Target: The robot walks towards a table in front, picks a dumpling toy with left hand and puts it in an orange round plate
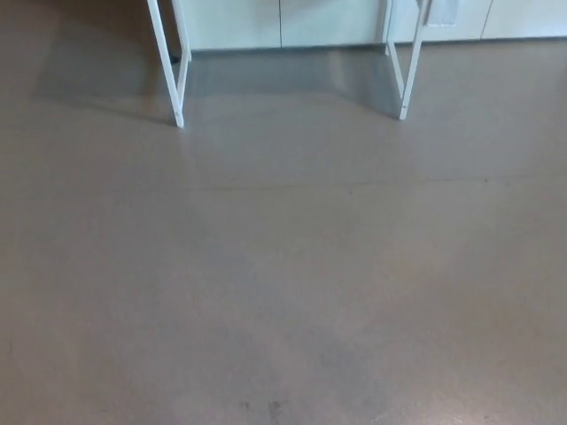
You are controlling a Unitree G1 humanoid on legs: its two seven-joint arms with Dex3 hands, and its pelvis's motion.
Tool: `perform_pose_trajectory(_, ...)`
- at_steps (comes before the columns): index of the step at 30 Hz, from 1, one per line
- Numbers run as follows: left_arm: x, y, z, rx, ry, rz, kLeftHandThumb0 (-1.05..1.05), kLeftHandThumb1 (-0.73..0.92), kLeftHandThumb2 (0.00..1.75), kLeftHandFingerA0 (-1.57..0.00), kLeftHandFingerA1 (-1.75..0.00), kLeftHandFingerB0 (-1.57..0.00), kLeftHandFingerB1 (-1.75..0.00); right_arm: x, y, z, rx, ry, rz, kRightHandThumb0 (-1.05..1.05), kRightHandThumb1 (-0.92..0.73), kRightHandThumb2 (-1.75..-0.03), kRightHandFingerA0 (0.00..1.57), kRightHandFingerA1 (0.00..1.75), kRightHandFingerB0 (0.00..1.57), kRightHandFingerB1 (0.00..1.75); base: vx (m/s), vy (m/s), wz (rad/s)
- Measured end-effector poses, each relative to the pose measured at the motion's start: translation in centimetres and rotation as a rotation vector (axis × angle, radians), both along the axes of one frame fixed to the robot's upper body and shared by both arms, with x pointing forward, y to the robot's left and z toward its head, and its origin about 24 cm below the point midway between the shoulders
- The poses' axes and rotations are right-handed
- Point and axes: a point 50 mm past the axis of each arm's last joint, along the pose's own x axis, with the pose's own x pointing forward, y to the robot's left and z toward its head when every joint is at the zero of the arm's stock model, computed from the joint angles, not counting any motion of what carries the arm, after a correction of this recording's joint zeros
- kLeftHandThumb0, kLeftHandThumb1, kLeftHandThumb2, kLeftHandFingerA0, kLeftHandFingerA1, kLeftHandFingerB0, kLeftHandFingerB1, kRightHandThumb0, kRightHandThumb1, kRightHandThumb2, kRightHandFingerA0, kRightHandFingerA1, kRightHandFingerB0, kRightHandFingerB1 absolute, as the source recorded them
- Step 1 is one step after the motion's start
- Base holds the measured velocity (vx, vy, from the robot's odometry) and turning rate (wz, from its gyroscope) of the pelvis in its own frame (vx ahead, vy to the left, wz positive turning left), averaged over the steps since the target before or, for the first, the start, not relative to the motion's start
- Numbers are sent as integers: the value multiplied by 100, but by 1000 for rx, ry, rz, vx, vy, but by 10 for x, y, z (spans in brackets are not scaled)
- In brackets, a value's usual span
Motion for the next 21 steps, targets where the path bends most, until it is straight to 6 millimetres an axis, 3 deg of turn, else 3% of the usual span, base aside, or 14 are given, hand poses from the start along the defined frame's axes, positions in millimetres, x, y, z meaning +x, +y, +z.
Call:
perform_pose_trajectory(6, -3, -2, 0, -16, 8, -20, -30, 62, 58, -52, -39, -36, -33, 3, -2, 1, -3, -20, -9, -20, -59, -58, 73, 48, 46, 36, 16, 66, -3)
perform_pose_trajectory(10, -6, -4, -1, -23, 17, -31, -27, 62, 58, -55, -41, -36, -33, 6, -3, 1, 0, -37, -13, -22, -61, -59, 76, 48, 46, 36, 142, 295, -33)
perform_pose_trajectory(14, 4, 3, 2, -4, -3, -63, -27, 63, 59, -57, -41, -37, -33, 8, 2, -1, 21, -42, -5, -23, -62, -58, 74, 48, 48, 36, 143, 356, -24)
perform_pose_trajectory(21, 7, 4, 3, -1, -10, -82, -30, 62, 59, -56, -40, -37, -34, 4, 3, -1, 26, -34, -4, -24, -63, -62, 74, 48, 46, 37, 227, -29, 6)
